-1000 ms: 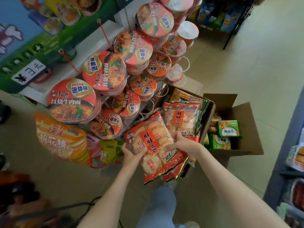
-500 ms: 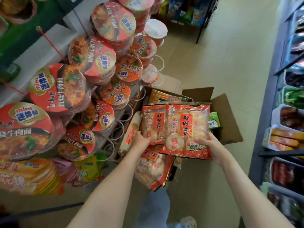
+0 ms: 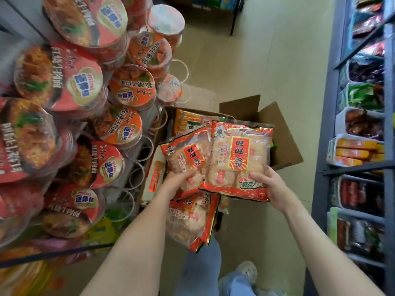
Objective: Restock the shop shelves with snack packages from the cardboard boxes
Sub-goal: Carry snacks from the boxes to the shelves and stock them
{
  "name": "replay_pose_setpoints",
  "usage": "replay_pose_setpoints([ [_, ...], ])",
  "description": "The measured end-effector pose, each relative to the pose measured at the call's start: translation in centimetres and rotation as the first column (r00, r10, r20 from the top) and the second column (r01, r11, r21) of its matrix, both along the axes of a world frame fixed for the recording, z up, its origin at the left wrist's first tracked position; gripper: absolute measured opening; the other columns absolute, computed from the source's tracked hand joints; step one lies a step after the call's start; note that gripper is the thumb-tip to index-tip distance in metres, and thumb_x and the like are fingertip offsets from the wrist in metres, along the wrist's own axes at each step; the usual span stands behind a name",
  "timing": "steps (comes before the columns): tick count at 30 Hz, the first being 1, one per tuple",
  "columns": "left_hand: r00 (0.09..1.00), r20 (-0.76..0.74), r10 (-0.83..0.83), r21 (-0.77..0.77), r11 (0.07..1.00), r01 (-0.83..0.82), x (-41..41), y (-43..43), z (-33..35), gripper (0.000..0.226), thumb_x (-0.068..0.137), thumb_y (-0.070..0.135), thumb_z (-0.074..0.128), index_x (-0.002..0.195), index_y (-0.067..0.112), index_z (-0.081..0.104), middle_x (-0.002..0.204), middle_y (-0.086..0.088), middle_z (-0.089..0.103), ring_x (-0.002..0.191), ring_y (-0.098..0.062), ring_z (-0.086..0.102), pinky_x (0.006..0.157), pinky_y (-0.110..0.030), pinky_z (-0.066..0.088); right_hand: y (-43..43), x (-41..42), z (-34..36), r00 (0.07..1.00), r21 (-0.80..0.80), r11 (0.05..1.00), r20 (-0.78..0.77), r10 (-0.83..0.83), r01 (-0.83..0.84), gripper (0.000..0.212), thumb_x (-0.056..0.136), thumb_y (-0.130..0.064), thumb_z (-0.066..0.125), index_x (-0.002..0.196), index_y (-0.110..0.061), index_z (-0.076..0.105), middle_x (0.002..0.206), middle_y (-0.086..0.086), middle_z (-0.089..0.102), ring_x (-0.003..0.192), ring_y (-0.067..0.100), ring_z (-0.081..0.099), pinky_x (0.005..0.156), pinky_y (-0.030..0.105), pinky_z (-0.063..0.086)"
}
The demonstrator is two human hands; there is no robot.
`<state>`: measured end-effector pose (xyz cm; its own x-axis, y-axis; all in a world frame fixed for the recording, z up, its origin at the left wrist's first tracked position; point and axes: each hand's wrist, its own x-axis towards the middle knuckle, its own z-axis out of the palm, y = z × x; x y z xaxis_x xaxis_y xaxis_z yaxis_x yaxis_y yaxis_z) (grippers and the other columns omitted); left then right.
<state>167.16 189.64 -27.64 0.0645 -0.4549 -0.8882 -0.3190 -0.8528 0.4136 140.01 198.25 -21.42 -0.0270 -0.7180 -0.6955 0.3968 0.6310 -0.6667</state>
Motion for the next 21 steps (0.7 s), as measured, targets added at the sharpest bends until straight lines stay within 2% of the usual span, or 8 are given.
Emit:
replay_pose_setpoints([
  [5, 0.993, -0.063, 0.101, -0.053, 0.993, -0.104, -1.7, 1.2, 1.0, 0.123, 0.041, 0.064, 0.088, 0.142, 0.024, 0.03, 0.133, -0.007, 0.056, 0.107, -0.022, 0.061, 0.086, -0.042, 0.054, 2.0, -1.9, 2.3, 0.997, -0.03, 0.997, -0.033, -0.07, 0.069, 0.072, 0.068, -0.016, 0.075, 0.133, -0.011, 0.045, 0.117, 0.013, 0.068, 0.101, 0.029, 0.068, 0.07, 0.033, 0.058],
  [7, 0.989, -0.123, 0.087, -0.058, 0.994, -0.094, -3.0, 1.7, 3.7, 0.096, 0.066, 0.046, 0.083, 0.141, 0.007, 0.037, 0.116, -0.017, 0.062, 0.081, -0.016, 0.061, 0.062, -0.027, 0.053, 3.0, -3.0, 4.2, 0.995, -0.054, 0.994, -0.042, -0.094, 0.091, 0.087, 0.059, -0.023, 0.085, 0.135, -0.012, 0.044, 0.118, 0.013, 0.067, 0.102, 0.03, 0.067, 0.07, 0.034, 0.058],
  [9, 0.99, -0.143, -0.01, -0.075, 0.997, 0.0, -4.4, 1.7, 5.3, 0.072, 0.073, 0.041, 0.08, 0.128, 0.002, 0.051, 0.089, -0.016, 0.063, 0.073, -0.019, 0.061, 0.051, -0.023, 0.047, 4.4, -4.4, 6.4, 0.992, -0.091, 0.99, -0.056, -0.113, 0.108, 0.088, 0.058, -0.025, 0.087, 0.134, -0.013, 0.045, 0.116, 0.011, 0.068, 0.1, 0.029, 0.068, 0.069, 0.032, 0.058],
  [11, 0.971, -0.191, -0.143, -0.143, 0.983, 0.117, -6.7, 2.4, 8.4, 0.085, 0.066, 0.05, 0.082, 0.128, 0.002, 0.05, 0.107, -0.027, 0.063, 0.098, -0.036, 0.065, 0.063, -0.031, 0.057, 6.7, -6.2, 9.3, 0.985, -0.162, 0.976, -0.075, -0.157, 0.143, 0.07, 0.071, -0.012, 0.079, 0.133, -0.014, 0.046, 0.114, 0.01, 0.069, 0.099, 0.027, 0.069, 0.068, 0.031, 0.058],
  [13, 0.938, -0.236, -0.253, -0.252, 0.948, 0.193, -9.4, 3.3, 11.3, 0.097, 0.058, 0.058, 0.083, 0.134, 0.012, 0.045, 0.124, -0.021, 0.059, 0.113, -0.035, 0.059, 0.095, -0.046, 0.05, 9.4, -8.2, 12.4, 0.969, -0.236, 0.951, -0.095, -0.227, 0.199, 0.056, 0.075, -0.008, 0.069, 0.128, -0.015, 0.05, 0.111, 0.007, 0.07, 0.097, 0.025, 0.069, 0.067, 0.03, 0.058],
  [14, 0.919, -0.265, -0.292, -0.305, 0.93, 0.207, -11.1, 4.0, 13.4, 0.101, 0.056, 0.059, 0.083, 0.136, 0.015, 0.041, 0.124, -0.014, 0.062, 0.111, -0.03, 0.062, 0.098, -0.044, 0.048, 11.1, -9.5, 14.2, 0.953, -0.282, 0.927, -0.1, -0.285, 0.247, 0.051, 0.076, -0.008, 0.064, 0.125, -0.016, 0.052, 0.108, 0.005, 0.071, 0.094, 0.023, 0.07, 0.065, 0.029, 0.058],
  [17, 0.865, -0.327, -0.38, -0.457, 0.865, 0.207, -17.2, 5.9, 18.6, 0.095, 0.062, 0.05, 0.085, 0.135, 0.021, 0.031, 0.126, 0.0, 0.057, 0.108, -0.017, 0.061, 0.088, -0.031, 0.054, 16.3, -13.4, 18.6, 0.873, -0.396, 0.832, -0.131, -0.47, 0.389, 0.046, 0.075, -0.003, 0.058, 0.12, -0.017, 0.055, 0.095, -0.001, 0.074, 0.082, 0.017, 0.072, 0.062, 0.028, 0.058],
  [21, 0.771, -0.381, -0.51, -0.599, 0.772, 0.214, -26.8, 9.6, 24.7, 0.077, 0.067, 0.032, 0.087, 0.124, 0.02, 0.037, 0.117, -0.002, 0.061, 0.097, -0.014, 0.066, 0.083, -0.033, 0.057, 23.8, -17.8, 24.6, 0.736, -0.527, 0.684, -0.151, -0.66, 0.504, 0.033, 0.084, 0.001, 0.052, 0.111, -0.018, 0.057, 0.081, -0.008, 0.074, 0.07, 0.009, 0.071, 0.058, 0.023, 0.057],
])
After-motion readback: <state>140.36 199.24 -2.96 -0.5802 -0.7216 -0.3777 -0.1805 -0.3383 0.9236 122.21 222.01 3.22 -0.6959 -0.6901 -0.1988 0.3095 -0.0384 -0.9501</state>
